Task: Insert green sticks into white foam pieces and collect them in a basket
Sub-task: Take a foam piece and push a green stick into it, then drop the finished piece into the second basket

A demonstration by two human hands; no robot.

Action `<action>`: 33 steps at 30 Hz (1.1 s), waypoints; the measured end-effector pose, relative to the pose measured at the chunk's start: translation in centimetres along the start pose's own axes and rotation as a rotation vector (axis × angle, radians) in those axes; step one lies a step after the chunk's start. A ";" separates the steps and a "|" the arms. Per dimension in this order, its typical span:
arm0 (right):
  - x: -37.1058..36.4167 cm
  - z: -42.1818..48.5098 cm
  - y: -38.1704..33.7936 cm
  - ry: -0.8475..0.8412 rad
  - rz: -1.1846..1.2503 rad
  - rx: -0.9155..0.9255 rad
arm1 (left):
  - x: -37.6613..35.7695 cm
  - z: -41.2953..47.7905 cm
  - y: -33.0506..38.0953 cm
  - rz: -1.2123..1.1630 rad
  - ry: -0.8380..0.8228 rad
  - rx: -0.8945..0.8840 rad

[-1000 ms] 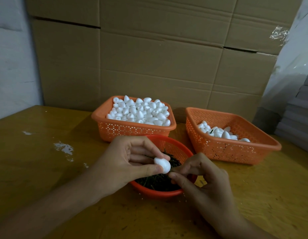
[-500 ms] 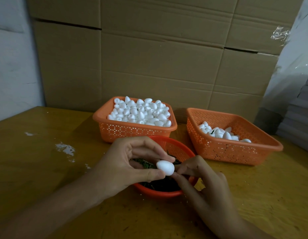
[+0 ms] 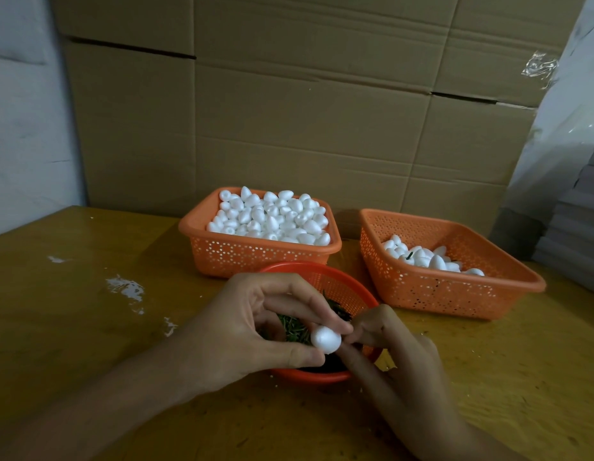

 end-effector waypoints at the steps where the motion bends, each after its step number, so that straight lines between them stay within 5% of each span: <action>1: 0.0 0.0 0.0 0.002 0.002 0.001 | 0.0 0.0 0.0 0.001 -0.002 -0.001; 23: 0.3 0.2 -0.2 0.076 -0.044 -0.020 | 0.2 -0.8 -0.8 0.156 0.190 -0.017; 28: 5.6 2.7 1.7 0.329 -0.173 -0.081 | -1.5 -1.8 -0.2 0.989 0.107 -0.154; 33: 14.6 4.6 7.0 0.508 -0.448 -0.243 | -2.5 -1.7 -1.4 1.111 -0.056 -0.066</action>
Point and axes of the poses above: each hand's wrist, its own z-axis towards the middle knuckle, its own x-axis out of the back of the hand, y = z × x, the point moved 7 cm from there along z, towards the middle knuckle
